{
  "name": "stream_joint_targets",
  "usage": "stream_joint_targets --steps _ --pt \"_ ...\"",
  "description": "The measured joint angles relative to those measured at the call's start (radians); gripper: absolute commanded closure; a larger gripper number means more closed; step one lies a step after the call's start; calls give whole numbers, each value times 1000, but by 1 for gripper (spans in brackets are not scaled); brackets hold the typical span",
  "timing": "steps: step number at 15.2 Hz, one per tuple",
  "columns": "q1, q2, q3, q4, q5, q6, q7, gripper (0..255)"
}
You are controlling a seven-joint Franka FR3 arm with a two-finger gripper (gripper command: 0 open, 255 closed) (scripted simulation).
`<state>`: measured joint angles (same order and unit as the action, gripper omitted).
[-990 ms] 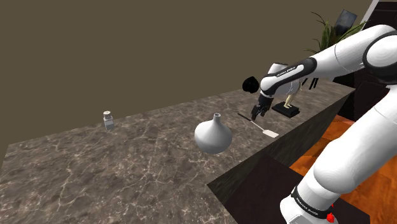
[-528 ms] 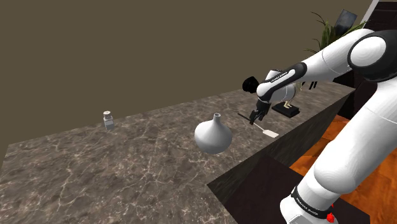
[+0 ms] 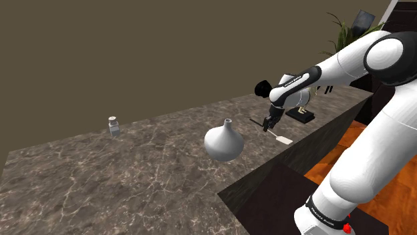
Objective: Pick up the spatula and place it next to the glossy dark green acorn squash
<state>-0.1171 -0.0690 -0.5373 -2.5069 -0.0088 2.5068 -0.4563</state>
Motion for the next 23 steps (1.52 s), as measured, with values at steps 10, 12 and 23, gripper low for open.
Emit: stream_joint_targets --steps 10,12,23 --pt "-1 -6 0 1 -5 -7 3 255" --pt "-3 -27 4 8 -22 -32 18 255" --pt "-20 -145 26 64 -93 -194 72 255"
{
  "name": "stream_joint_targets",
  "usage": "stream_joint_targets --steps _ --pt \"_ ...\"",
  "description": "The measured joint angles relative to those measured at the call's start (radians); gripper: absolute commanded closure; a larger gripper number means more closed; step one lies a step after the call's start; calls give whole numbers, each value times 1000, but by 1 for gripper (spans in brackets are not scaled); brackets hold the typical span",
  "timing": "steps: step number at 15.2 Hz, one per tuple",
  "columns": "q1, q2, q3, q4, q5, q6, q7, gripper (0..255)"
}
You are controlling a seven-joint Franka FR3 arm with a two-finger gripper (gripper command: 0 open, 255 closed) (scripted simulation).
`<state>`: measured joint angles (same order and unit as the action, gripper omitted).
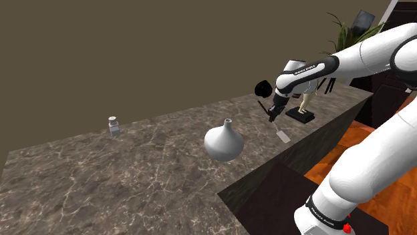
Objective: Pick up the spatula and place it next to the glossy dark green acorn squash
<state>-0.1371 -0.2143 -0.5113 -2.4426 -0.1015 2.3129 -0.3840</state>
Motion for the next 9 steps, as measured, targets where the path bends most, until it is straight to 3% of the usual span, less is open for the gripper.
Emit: stream_joint_targets --steps 9 --pt "-6 -64 21 71 -23 -131 22 255"
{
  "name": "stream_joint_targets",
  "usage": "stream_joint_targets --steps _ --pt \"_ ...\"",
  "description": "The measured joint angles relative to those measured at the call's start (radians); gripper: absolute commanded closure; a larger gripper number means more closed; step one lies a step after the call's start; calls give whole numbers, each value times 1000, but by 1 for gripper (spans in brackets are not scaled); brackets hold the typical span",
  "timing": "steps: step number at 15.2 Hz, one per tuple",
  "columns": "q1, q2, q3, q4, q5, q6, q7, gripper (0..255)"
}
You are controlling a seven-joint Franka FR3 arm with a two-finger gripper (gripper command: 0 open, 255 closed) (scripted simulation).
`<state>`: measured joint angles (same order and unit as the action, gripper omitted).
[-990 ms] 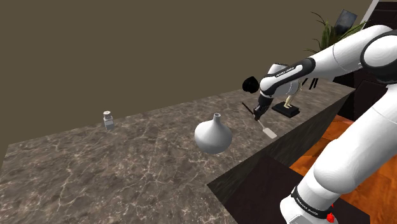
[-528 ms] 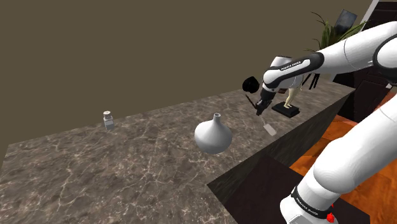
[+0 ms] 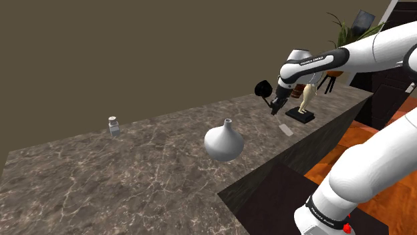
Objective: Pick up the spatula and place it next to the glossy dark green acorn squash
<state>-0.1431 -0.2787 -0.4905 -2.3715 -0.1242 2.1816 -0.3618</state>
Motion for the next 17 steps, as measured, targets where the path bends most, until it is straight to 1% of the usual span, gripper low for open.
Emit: stream_joint_targets --steps 17 --pt "1 -69 36 174 -10 -239 20 255"
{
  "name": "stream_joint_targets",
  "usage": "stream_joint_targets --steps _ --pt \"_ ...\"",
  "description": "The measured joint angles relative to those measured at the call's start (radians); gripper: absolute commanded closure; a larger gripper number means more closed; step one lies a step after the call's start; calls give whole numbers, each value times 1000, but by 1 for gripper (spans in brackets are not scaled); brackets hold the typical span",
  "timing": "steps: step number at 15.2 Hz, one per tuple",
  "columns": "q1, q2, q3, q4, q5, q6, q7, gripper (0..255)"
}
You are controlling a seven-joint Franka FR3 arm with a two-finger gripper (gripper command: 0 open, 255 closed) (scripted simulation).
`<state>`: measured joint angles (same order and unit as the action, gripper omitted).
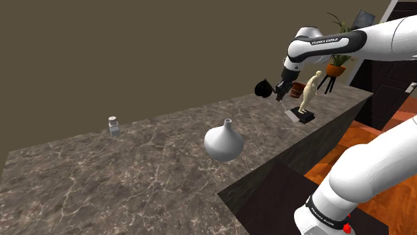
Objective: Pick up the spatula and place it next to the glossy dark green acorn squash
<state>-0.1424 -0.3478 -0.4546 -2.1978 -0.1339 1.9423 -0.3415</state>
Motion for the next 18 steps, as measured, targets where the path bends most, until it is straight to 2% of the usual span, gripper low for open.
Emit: stream_joint_targets --steps 2,5,10,14,18 --pt "0 13 -8 22 5 -8 -11 255" --pt "3 108 -54 107 42 -4 -74 255" --pt "-11 320 -132 325 155 -36 -212 255" --pt "-66 510 -167 525 273 -86 -322 255" --pt "-161 700 -169 750 384 -158 -403 255"
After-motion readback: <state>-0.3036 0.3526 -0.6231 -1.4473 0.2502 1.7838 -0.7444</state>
